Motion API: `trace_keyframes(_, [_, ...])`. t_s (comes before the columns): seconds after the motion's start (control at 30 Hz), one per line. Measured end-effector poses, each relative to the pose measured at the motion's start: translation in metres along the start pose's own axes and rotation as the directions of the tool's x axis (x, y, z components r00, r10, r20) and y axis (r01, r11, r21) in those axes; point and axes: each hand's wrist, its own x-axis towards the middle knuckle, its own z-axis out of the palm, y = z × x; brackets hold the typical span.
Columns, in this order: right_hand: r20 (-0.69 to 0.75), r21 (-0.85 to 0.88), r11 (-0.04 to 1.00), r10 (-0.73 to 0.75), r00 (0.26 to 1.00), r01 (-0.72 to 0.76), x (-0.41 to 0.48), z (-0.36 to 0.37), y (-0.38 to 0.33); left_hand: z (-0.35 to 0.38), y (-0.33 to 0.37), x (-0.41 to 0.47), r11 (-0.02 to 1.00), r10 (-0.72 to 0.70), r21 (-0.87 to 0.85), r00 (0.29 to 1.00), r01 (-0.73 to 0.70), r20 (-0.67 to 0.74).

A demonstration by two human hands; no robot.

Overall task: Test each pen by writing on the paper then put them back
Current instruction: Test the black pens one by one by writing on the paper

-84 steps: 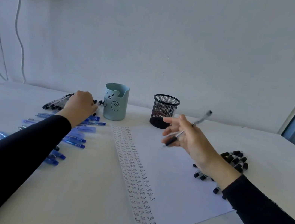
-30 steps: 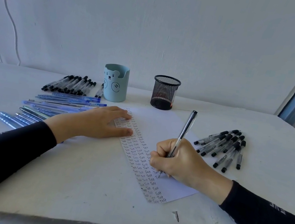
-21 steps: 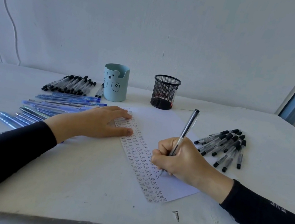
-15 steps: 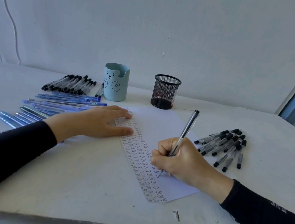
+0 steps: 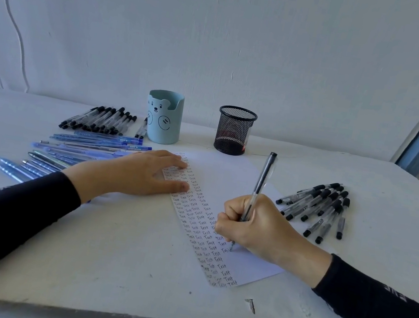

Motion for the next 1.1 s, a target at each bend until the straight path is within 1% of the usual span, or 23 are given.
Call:
trace_keyframes(0.1, [0.006,0.036,0.999,-0.008,1.0,0.007,0.001,0.0,0.002,-0.001,0.0,0.0,1.0,0.001,-0.001,1.0,-0.001,-0.001])
trace_keyframes(0.27, [0.001,-0.003,1.0,0.005,1.0,-0.005,0.0,0.0,0.003,0.0,0.0,-0.001,1.0,0.002,-0.009,1.0,-0.002,-0.01])
trace_keyframes(0.37, [-0.001,0.003,1.0,0.021,1.0,-0.021,0.001,-0.005,-0.005,0.0,0.0,0.0,1.0,0.003,-0.001,1.0,-0.003,-0.004])
trace_keyframes(0.47, [0.023,0.028,1.0,-0.006,1.0,0.005,0.007,-0.011,-0.018,0.0,0.0,-0.001,1.0,0.003,0.001,1.0,-0.003,-0.004])
trace_keyframes(0.57, [-0.022,-0.012,1.0,-0.012,1.0,0.012,0.02,-0.023,-0.028,-0.002,-0.002,-0.001,0.998,0.008,0.066,1.0,-0.006,-0.026])
trace_keyframes(0.63, [-0.016,-0.065,0.998,0.001,1.0,-0.002,0.032,-0.034,-0.028,-0.003,-0.004,-0.002,0.995,0.009,0.097,0.998,-0.003,-0.063])
trace_keyframes(0.73, [0.0,-0.152,0.986,-0.062,0.998,0.061,0.046,-0.04,-0.017,-0.005,-0.009,-0.003,0.995,-0.008,0.102,0.994,0.02,-0.11])
trace_keyframes(0.8, [0.013,-0.206,0.973,-0.105,0.994,0.105,0.049,-0.039,-0.005,-0.005,-0.011,-0.002,0.995,-0.018,0.1,0.993,0.029,-0.113])
trace_keyframes(0.87, [0.036,-0.319,0.938,-0.128,0.991,0.133,0.049,-0.035,0.005,-0.007,-0.014,0.0,0.995,-0.019,0.099,0.995,0.029,-0.101])
trace_keyframes(0.93, [0.04,-0.396,0.908,-0.136,0.99,0.14,0.05,-0.033,0.012,-0.01,-0.018,0.001,0.995,-0.025,0.093,0.997,0.032,-0.077])
trace_keyframes(1.03, [0.027,-0.39,0.908,-0.156,0.987,0.154,0.05,-0.031,0.015,-0.013,-0.017,0.0,0.994,-0.049,0.1,0.999,0.05,-0.007])
trace_keyframes(1.1, [0.024,-0.349,0.926,-0.142,0.99,0.141,0.05,-0.028,0.016,-0.012,-0.017,0.001,0.992,-0.065,0.108,0.998,0.065,-0.002])
